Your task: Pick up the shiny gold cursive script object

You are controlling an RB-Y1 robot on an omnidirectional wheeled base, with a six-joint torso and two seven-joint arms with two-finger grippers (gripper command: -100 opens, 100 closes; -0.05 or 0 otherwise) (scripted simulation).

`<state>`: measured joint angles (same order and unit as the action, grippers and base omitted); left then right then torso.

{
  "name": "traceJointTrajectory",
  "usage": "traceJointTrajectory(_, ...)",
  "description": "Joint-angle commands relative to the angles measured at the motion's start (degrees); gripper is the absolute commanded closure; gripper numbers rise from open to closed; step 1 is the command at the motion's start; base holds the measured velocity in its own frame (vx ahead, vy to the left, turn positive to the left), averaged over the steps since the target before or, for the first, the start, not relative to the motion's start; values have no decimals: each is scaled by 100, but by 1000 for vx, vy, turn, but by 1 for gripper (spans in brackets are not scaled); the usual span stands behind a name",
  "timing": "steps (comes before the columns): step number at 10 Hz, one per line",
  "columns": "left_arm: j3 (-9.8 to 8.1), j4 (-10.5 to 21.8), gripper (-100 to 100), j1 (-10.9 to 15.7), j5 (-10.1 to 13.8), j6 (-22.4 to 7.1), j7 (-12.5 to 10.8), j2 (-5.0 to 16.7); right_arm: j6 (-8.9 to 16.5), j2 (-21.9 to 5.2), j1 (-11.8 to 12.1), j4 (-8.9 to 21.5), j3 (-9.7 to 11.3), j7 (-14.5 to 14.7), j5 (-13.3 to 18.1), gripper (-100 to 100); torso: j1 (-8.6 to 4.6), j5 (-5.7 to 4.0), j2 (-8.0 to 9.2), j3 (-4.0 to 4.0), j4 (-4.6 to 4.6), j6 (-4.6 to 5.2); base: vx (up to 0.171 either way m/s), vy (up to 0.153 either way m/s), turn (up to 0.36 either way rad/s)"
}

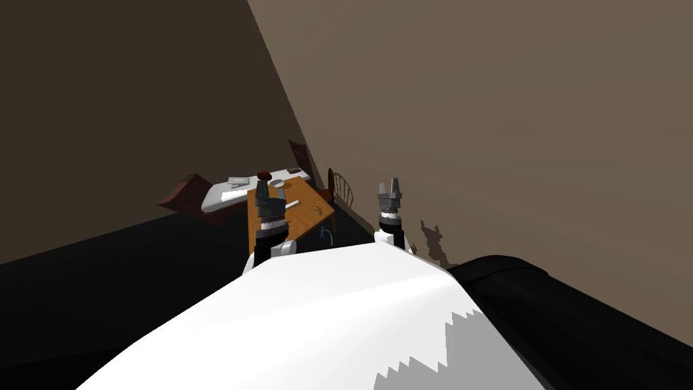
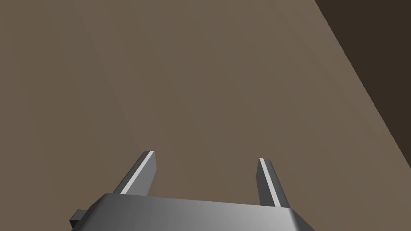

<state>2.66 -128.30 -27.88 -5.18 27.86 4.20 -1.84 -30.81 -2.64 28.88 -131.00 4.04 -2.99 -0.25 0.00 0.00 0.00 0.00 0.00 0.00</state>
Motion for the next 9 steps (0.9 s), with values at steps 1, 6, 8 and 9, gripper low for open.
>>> traceJointTrajectory(1, -14, 49, -100, 30, 33, -42, 22, 212, 0, 0, 0, 0, 0, 0, 0, 0, 0, 0, 0, 0, 0, 0, -2, -6, 9)
traceJointTrajectory(6, -111, 461, -100, 268, 276, -400, 207, 915, 0, 0, 0, 0, 0, 0, 0, 0, -9, -2, 1, 1, 0, 0, -5, -27, 16)
traceJointTrajectory(8, -161, 727, -100, 415, 416, -638, 328, 1120, 0, 0, 0, 0, 0, 0, 0, 0, -16, -3, 2, 1, 0, 0, -10, -51, 15)
traceJointTrajectory(9, -186, 878, -100, 496, 490, -775, 397, 1207, 0, 0, 0, 0, 0, 0, 0, 0, -17, -4, 1, 1, 0, 0, 1, -55, 7)
